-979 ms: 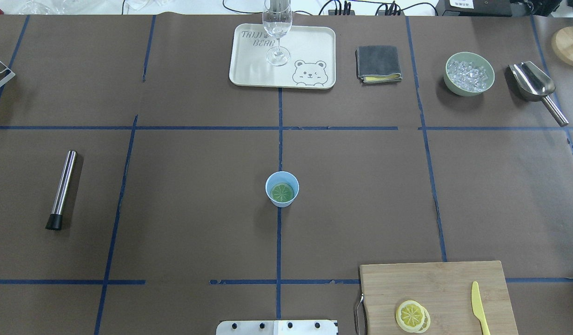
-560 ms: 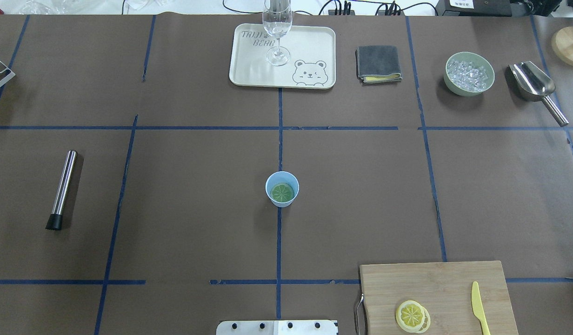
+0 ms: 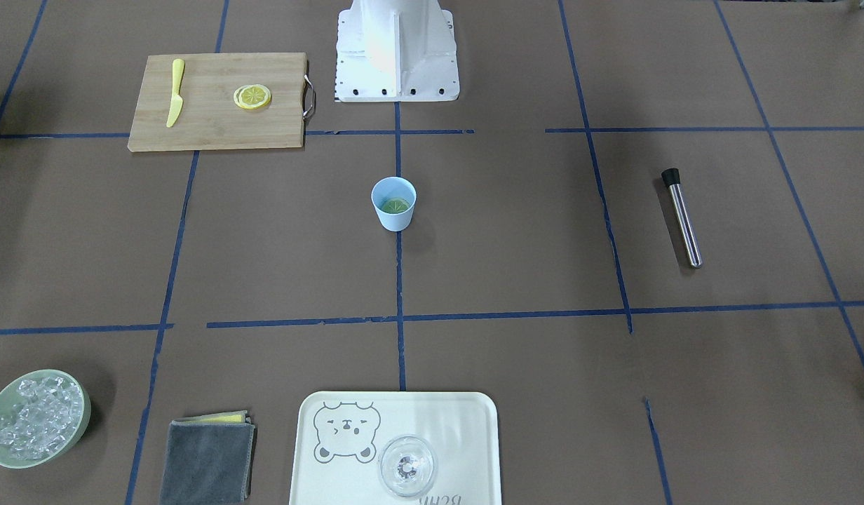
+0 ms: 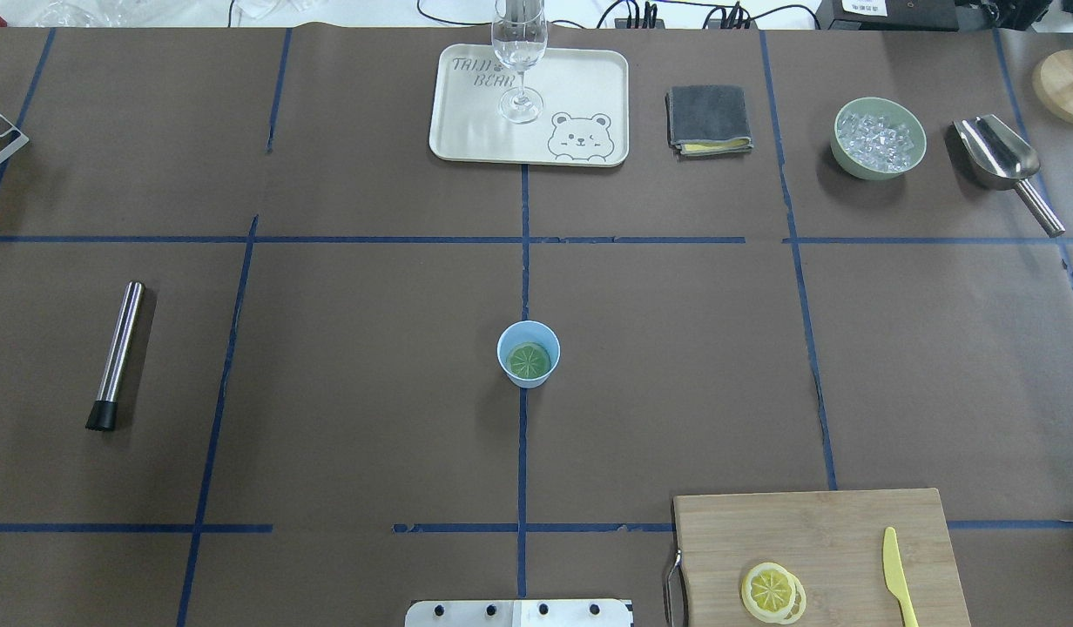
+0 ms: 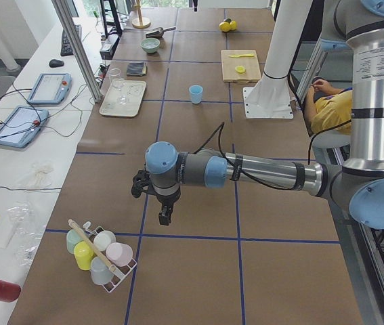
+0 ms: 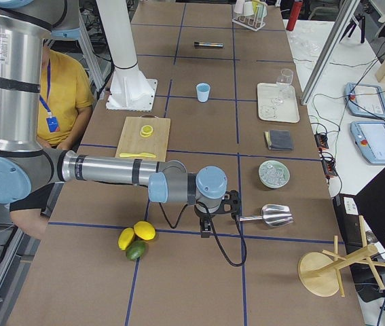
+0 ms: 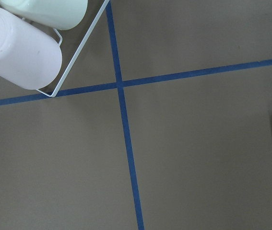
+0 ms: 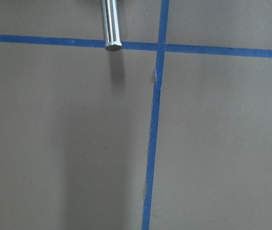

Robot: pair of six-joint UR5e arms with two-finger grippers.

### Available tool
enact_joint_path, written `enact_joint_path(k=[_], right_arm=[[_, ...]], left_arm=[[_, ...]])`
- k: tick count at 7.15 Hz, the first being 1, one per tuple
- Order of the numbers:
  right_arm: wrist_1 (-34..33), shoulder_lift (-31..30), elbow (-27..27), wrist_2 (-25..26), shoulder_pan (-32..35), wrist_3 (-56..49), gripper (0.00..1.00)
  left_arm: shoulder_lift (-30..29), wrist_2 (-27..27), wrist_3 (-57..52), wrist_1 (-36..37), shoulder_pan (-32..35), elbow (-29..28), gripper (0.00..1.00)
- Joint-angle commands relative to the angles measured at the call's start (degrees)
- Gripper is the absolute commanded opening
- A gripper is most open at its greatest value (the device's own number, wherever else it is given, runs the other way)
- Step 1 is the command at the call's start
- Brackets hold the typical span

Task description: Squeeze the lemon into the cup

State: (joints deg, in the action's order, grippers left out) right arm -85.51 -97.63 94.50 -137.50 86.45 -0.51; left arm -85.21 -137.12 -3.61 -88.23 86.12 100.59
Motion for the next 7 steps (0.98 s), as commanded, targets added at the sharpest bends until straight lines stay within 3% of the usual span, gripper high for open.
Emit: enact_joint_path(k=[1,7], right_arm=[[0.08,0.34,-0.02,0.47,-0.49,0.07,1.0],[-0.01,0.86,-0.28,0.38,-0.67,1.03,1.0]], left_arm=[[1.71,-1.22,-0.26,-0.45,-0.42,-0.74,1.0],[-0.66,-0.34,0.09,1.39,-0.16,-0.38,1.0]])
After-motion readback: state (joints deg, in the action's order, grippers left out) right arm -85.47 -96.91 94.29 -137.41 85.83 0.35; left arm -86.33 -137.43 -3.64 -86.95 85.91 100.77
